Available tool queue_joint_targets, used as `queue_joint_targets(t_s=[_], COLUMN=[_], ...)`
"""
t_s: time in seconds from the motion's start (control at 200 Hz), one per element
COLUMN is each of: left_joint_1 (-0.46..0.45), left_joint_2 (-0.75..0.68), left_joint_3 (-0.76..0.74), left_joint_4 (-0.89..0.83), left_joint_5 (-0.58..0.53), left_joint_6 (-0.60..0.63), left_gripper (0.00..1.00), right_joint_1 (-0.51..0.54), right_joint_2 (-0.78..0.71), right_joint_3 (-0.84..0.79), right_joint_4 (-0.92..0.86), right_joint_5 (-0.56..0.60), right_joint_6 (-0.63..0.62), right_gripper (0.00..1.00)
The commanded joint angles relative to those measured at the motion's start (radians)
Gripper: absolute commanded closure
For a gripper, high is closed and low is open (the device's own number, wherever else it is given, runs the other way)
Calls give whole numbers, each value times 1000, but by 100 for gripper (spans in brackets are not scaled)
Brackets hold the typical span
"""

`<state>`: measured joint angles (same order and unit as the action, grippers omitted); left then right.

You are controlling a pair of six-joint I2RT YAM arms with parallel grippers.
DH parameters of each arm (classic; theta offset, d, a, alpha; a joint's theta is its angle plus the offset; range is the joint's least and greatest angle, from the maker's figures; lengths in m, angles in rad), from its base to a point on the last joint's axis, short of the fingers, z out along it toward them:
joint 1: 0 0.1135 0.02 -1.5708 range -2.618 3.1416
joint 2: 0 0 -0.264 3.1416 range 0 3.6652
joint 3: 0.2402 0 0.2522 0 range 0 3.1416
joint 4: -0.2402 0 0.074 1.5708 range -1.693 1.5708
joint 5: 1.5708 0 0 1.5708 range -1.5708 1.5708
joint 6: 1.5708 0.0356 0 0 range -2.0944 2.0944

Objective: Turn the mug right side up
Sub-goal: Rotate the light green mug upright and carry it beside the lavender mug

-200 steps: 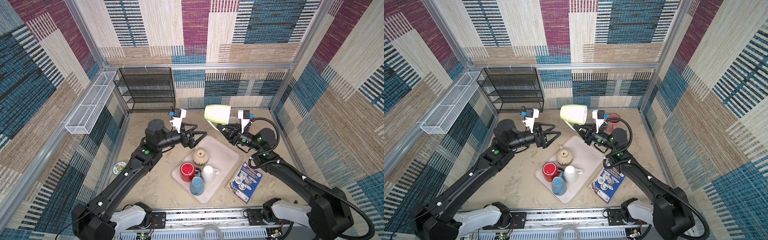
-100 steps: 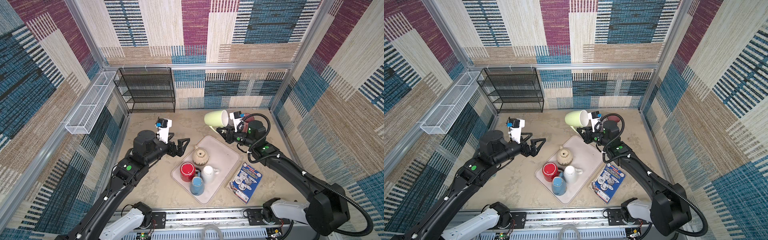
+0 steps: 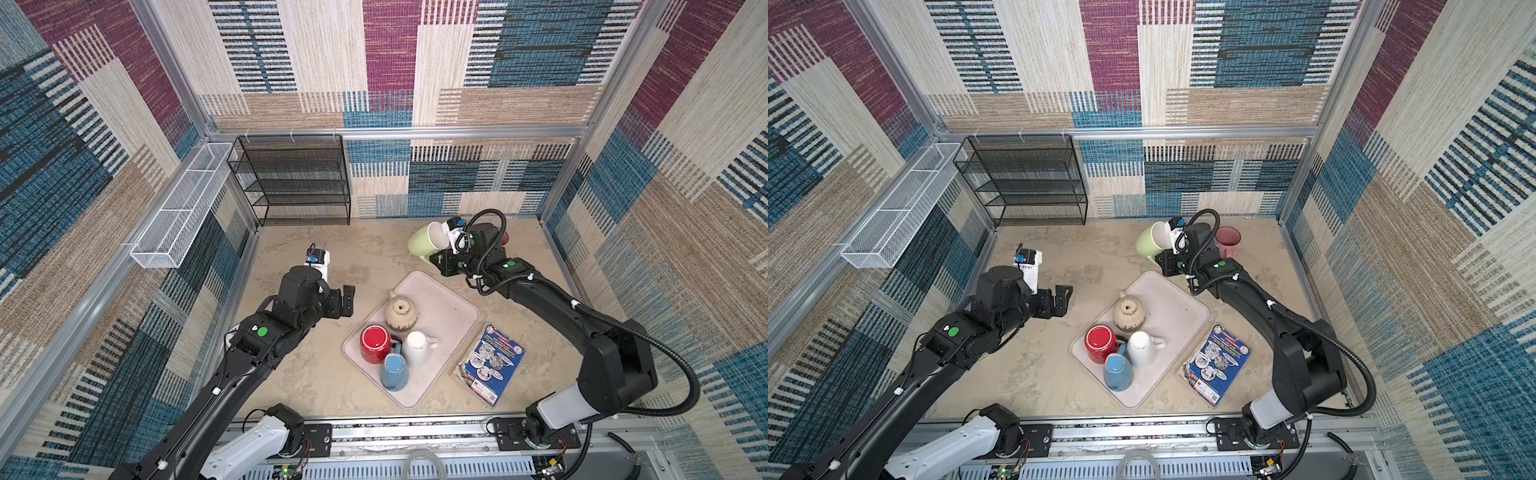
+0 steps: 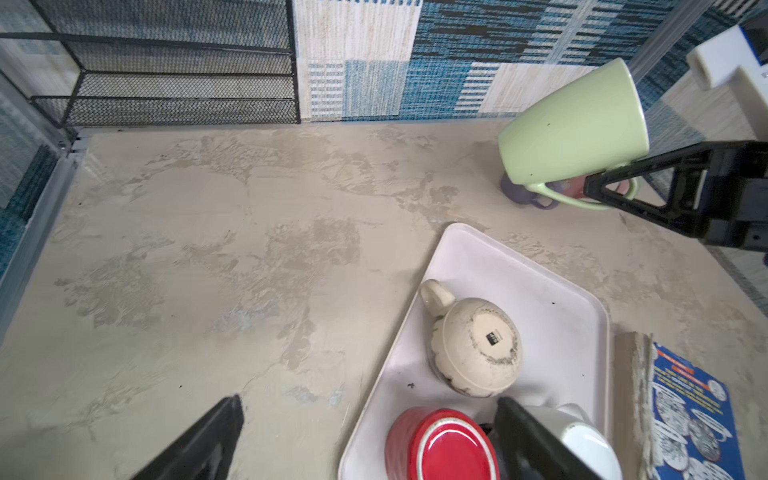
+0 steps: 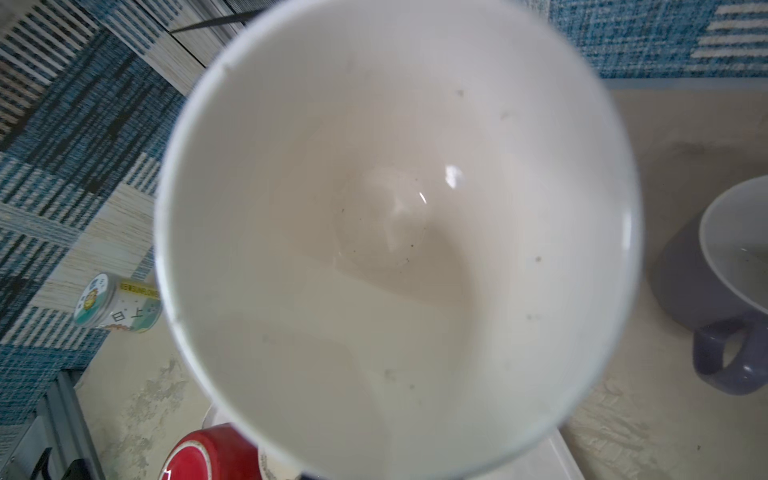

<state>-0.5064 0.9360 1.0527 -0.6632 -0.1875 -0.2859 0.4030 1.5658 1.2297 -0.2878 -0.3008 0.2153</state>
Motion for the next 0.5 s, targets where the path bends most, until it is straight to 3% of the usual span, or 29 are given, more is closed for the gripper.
queue_joint_targets(t_s=[0.0, 0.16, 0.496], left_joint_1=[0, 2, 3], left_joint_2=[-6, -23, 46], left_joint_3=[12, 3, -27], left_joint_4=[-83, -113, -150], left_joint_5=[-39, -56, 12], left_joint_6=[5, 47, 42], left_gripper=[0, 0, 0], right_joint_1=[-1, 0, 0], right_joint_2=[51, 145, 379], right_joint_3=[59, 156, 441], right_joint_4=[-32, -106, -337], right_joint_5=[79, 150, 325], right_joint_6=[-30, -51, -98], right_gripper=[100, 100, 100])
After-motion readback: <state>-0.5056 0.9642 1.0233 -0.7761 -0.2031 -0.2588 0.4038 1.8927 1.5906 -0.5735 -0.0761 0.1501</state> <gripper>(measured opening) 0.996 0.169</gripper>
